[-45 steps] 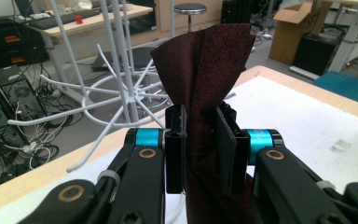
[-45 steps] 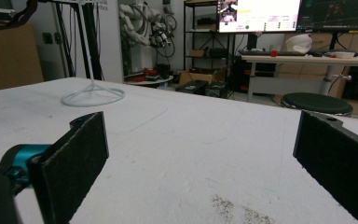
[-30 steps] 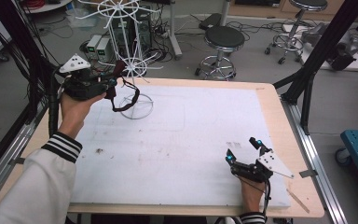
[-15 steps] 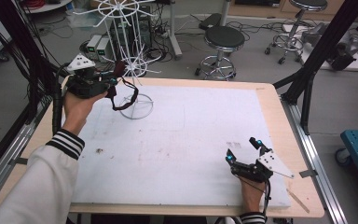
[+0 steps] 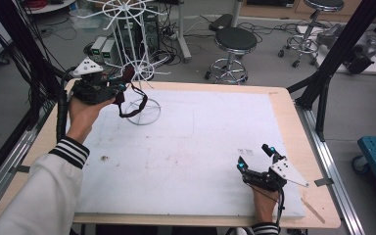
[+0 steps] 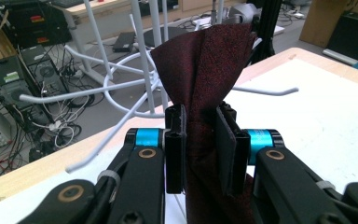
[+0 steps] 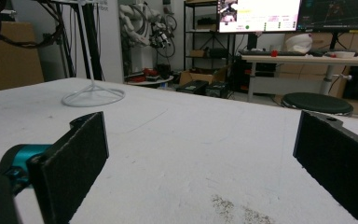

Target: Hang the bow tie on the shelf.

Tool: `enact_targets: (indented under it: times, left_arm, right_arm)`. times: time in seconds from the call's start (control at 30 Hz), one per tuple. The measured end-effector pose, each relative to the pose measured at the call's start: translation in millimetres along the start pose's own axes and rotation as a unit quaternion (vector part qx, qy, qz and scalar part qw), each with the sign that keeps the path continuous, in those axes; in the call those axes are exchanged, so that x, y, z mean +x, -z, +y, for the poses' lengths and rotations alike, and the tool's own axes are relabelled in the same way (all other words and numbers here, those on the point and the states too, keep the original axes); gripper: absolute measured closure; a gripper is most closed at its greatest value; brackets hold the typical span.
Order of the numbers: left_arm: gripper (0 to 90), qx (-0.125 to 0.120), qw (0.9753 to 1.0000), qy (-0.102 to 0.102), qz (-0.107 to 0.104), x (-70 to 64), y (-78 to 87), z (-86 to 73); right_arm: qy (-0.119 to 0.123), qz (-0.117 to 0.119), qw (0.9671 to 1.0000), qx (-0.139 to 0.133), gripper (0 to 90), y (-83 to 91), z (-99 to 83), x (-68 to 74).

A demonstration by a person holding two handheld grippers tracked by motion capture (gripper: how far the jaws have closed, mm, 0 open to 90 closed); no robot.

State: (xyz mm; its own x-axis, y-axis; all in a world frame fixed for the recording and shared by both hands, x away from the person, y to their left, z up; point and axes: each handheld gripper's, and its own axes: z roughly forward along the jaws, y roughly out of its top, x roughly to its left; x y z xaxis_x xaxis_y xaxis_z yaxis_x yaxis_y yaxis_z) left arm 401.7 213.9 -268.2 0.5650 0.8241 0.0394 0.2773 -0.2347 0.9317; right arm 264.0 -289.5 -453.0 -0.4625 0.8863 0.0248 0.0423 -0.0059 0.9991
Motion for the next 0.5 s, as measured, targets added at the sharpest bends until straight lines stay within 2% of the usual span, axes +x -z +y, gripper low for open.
enact_targets:
  times: [0.5]
  left_arm:
    - [74.6, 0.003, 0.9999, 0.004, 0.012, 0.9, -7.3, 5.0]
  right_arm:
    - [-0.001, 0.000, 1.0000, 0.000, 2.4, 0.1, -0.1, 0.0]
